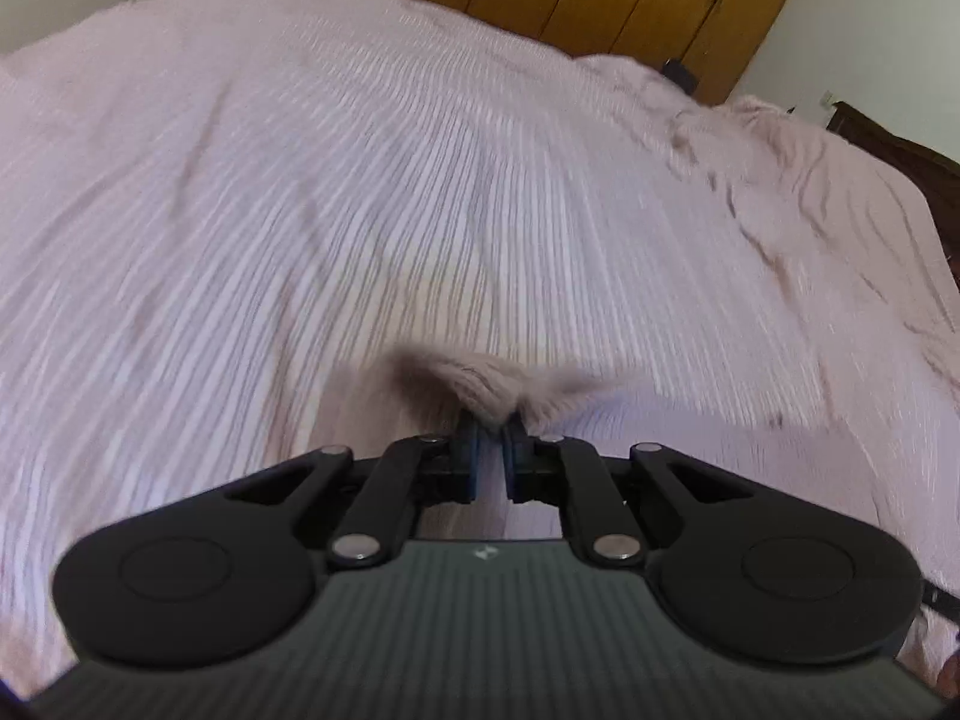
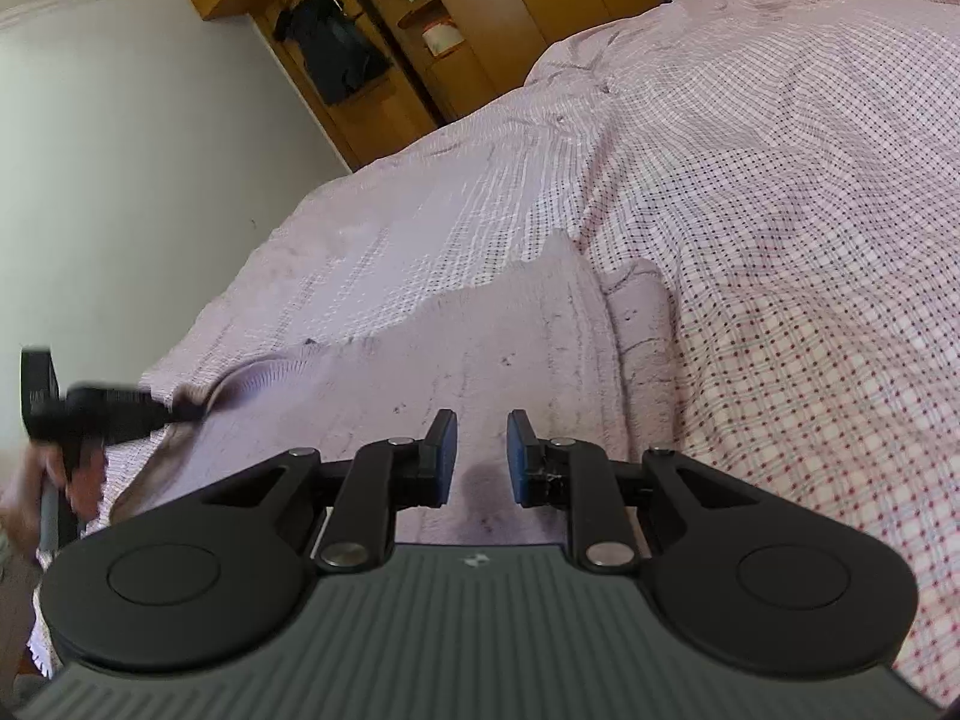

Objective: Fold small clothes

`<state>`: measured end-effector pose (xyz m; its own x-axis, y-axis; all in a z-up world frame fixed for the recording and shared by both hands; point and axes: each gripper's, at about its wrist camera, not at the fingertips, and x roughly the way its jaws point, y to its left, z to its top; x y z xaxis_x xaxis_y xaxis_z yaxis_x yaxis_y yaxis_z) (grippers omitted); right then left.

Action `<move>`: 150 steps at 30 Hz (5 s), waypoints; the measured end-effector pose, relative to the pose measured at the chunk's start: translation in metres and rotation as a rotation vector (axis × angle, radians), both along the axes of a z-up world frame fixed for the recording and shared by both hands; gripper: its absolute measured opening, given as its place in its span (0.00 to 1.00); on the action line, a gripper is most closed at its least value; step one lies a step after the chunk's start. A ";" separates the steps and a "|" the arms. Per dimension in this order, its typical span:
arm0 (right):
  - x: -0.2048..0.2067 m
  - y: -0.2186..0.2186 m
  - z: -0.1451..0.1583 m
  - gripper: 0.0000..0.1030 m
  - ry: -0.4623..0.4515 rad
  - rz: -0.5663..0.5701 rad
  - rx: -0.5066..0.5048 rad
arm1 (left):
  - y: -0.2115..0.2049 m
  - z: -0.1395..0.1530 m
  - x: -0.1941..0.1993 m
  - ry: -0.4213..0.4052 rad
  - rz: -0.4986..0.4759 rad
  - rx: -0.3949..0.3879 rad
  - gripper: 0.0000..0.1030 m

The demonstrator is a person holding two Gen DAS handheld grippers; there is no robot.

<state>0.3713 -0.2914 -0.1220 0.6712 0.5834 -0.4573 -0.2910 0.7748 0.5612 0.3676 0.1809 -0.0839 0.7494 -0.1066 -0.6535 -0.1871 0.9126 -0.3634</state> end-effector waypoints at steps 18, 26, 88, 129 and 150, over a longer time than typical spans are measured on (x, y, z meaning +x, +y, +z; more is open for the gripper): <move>0.001 -0.056 -0.011 0.55 0.102 -0.157 0.171 | -0.022 0.018 -0.128 -0.018 -0.083 0.027 0.34; 0.031 -0.063 -0.052 0.55 0.187 -0.117 0.321 | -0.009 0.006 -0.119 0.029 -0.061 -0.001 0.35; 0.007 0.480 0.103 0.43 0.115 0.078 -0.322 | 0.063 -0.019 -0.139 -0.072 -0.056 -0.061 0.35; -0.002 0.194 -0.025 0.80 0.453 0.114 0.402 | 0.059 -0.052 -0.122 0.131 -0.115 -0.496 0.92; -0.019 0.173 -0.005 0.48 0.482 -0.007 0.598 | 0.039 -0.061 -0.160 0.075 -0.072 -0.710 0.37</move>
